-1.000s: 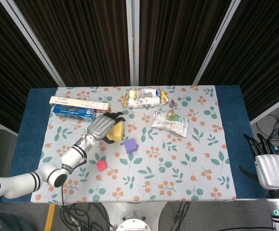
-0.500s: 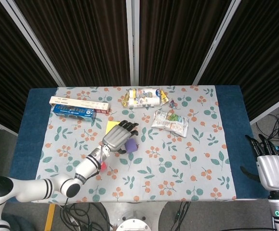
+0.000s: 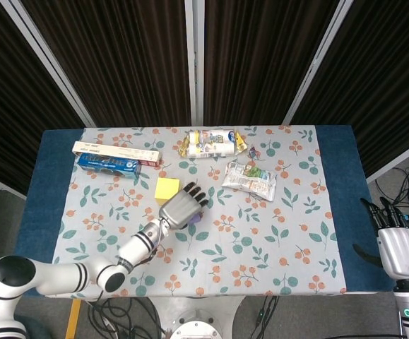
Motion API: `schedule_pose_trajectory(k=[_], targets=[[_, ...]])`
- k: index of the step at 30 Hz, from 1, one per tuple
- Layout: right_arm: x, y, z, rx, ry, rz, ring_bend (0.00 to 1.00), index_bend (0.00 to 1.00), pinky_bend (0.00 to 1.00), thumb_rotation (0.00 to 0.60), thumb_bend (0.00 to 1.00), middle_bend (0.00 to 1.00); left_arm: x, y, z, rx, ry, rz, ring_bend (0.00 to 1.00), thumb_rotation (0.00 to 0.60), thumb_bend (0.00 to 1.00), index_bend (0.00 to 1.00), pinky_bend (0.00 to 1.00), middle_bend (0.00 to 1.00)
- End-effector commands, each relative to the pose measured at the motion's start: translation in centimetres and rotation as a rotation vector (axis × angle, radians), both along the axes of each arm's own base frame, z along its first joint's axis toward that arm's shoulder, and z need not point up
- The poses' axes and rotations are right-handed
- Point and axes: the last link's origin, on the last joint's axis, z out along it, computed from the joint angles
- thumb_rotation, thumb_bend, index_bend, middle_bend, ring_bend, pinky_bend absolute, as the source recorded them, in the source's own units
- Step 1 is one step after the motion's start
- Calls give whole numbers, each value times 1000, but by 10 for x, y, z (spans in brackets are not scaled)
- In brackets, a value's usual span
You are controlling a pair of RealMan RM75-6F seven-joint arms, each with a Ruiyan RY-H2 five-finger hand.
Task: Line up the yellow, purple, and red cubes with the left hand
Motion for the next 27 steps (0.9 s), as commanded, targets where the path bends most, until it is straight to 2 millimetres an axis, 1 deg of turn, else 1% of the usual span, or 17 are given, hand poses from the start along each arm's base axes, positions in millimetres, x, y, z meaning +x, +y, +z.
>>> schedule_pose_trajectory(k=[1,4,10,14,19,27], targets=[[0,0,0,0,-1,0,20,78,137,600,73,183,-2,-4,4,-20,27,-36,184,600,69,315,145,298],[0,0,1,-2,0,0,20,78,137,600,72,183,-3,-5,9,-17,49,-81,184,600,73,315,145,288],[-1,1,1,-5,0,-2,20,78,137,600,72,183,-7,0,12,-7,95,-161,184,600,90,314,145,287],[-1,1,2,-8,1,-4,20,78,137,600,73,183,-13,6,9,-7,129,-215,184,600,95,314,145,286],[0,1,2,-7,2,-5,20,78,137,600,72,183,-17,16,7,-8,129,-262,184,600,97,314,145,286],[-1,0,2,-11,6,-16,20,78,137,600,73,183,-22,19,1,-33,136,-327,184,600,99,314,145,274]])
